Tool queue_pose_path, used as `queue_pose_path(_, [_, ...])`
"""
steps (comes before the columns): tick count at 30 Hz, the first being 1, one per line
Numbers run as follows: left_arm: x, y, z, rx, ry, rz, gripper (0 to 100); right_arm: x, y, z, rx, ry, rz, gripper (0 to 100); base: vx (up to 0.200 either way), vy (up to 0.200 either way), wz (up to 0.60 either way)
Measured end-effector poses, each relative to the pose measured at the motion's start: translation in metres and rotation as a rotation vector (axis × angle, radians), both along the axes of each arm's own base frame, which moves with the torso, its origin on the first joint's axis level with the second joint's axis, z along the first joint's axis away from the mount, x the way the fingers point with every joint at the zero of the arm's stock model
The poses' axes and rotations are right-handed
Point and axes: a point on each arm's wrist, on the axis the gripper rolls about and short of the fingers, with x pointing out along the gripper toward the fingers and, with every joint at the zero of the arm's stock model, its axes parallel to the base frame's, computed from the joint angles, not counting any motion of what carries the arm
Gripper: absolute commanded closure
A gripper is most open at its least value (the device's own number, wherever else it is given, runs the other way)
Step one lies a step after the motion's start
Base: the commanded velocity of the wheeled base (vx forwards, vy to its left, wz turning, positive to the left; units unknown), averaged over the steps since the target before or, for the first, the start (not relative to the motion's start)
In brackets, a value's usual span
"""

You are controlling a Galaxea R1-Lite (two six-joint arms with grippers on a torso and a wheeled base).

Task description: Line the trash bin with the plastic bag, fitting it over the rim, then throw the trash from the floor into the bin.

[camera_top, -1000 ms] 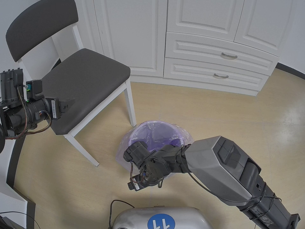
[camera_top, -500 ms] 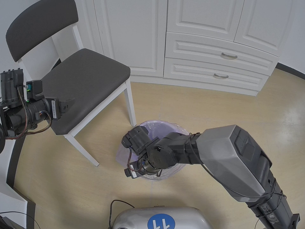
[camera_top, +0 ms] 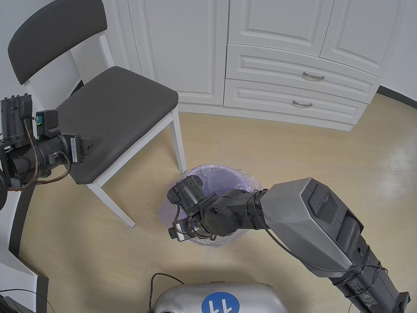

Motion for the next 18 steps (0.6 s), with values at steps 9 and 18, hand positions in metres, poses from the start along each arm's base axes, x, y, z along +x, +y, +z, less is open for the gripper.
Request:
queue_pose_path(9, [0.000,0.000,0.000,-0.001,-0.001,0.003,0,-0.014,0.012,-0.004,-0.007,0.006,0.037,0,0.000,0.000,0.00])
queue_pose_path(18, [-0.001,0.001,0.001,-0.001,-0.006,0.005,0,-0.023,0.019,-0.008,-0.016,0.014,0.058,0,0.000,0.000,0.00])
